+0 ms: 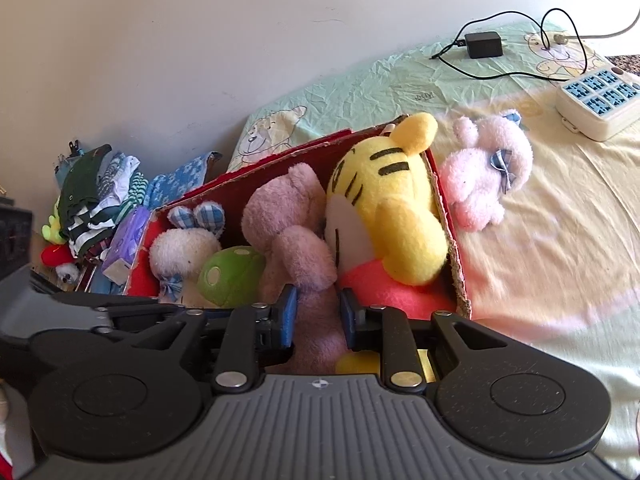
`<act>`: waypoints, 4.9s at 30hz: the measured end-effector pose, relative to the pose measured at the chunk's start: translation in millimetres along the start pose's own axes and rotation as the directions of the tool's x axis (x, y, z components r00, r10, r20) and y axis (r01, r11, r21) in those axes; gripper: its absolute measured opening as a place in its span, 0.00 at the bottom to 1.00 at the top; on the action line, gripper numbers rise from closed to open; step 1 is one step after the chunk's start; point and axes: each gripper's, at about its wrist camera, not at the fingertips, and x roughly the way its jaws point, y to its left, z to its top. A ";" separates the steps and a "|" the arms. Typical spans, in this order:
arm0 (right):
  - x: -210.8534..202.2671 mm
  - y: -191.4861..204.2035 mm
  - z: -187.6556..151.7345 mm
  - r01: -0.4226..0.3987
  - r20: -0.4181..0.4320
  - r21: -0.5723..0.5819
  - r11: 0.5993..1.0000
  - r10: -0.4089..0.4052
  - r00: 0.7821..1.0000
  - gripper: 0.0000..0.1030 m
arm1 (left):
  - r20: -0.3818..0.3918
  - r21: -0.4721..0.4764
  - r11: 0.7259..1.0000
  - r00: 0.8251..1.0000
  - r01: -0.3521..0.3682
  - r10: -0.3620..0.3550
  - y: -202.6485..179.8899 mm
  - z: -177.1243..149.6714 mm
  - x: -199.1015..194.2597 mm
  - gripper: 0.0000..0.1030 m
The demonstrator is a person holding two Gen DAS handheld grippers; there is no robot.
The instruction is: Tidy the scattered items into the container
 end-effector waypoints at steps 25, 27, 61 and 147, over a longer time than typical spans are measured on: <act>-5.0 -2.7 -2.5 -0.035 -0.007 -0.025 0.999 0.035 0.999 0.24 | 0.027 -0.067 0.995 0.997 -0.070 0.072 0.9 -12.3 -2.4 0.64; -5.6 -3.9 -2.3 -0.044 -0.010 -0.032 0.999 0.043 0.999 0.24 | 0.023 -0.084 0.993 0.996 -0.085 0.088 2.0 -13.1 -2.3 0.64; -36.0 -17.2 11.6 -0.148 -0.002 -0.220 0.964 0.151 0.989 0.25 | 0.006 -0.291 0.862 0.900 -0.415 0.435 -40.3 -15.5 -18.9 0.81; -52.6 -160.5 67.7 -0.107 -0.017 -0.125 0.986 0.106 0.994 0.31 | 0.275 -0.270 0.907 0.877 -0.323 0.395 -164.1 43.1 -19.9 0.95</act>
